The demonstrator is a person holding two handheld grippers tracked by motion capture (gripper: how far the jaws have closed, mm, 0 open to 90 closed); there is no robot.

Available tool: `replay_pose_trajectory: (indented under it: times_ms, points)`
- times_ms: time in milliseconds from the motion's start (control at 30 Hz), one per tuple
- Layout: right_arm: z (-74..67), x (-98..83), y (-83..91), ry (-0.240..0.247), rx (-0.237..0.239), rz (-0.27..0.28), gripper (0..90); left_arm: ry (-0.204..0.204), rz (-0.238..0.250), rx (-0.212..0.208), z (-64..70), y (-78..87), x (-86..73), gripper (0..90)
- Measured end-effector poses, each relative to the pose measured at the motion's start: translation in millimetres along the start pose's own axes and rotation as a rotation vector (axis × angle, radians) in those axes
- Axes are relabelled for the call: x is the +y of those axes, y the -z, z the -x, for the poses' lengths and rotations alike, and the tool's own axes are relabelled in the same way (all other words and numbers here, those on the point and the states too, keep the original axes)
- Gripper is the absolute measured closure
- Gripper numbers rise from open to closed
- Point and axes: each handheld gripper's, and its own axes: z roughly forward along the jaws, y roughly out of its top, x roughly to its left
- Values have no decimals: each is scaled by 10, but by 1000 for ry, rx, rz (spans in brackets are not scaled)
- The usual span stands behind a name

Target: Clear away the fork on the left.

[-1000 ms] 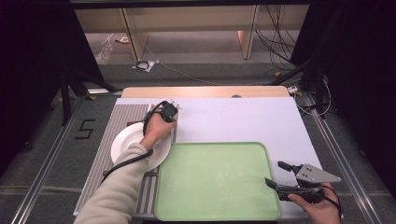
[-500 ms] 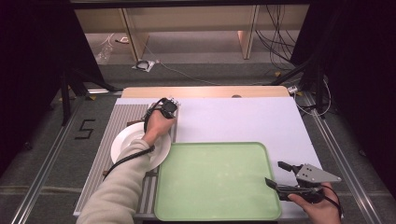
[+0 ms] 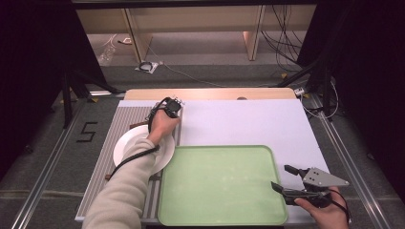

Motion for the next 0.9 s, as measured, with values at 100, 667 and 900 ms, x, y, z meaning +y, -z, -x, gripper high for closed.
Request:
replay_pose_trajectory:
  times_ms: [100,667,900]
  points:
    - [2,0,0,0,0,-2,227,4,1,0,-10,-12,16,898]
    - [5,-3,0,0,-1,-2,227,-29,49,-29,-133,146,48,832]
    - [5,0,-2,-1,-2,9,227,-53,82,-68,-481,475,-210,623]
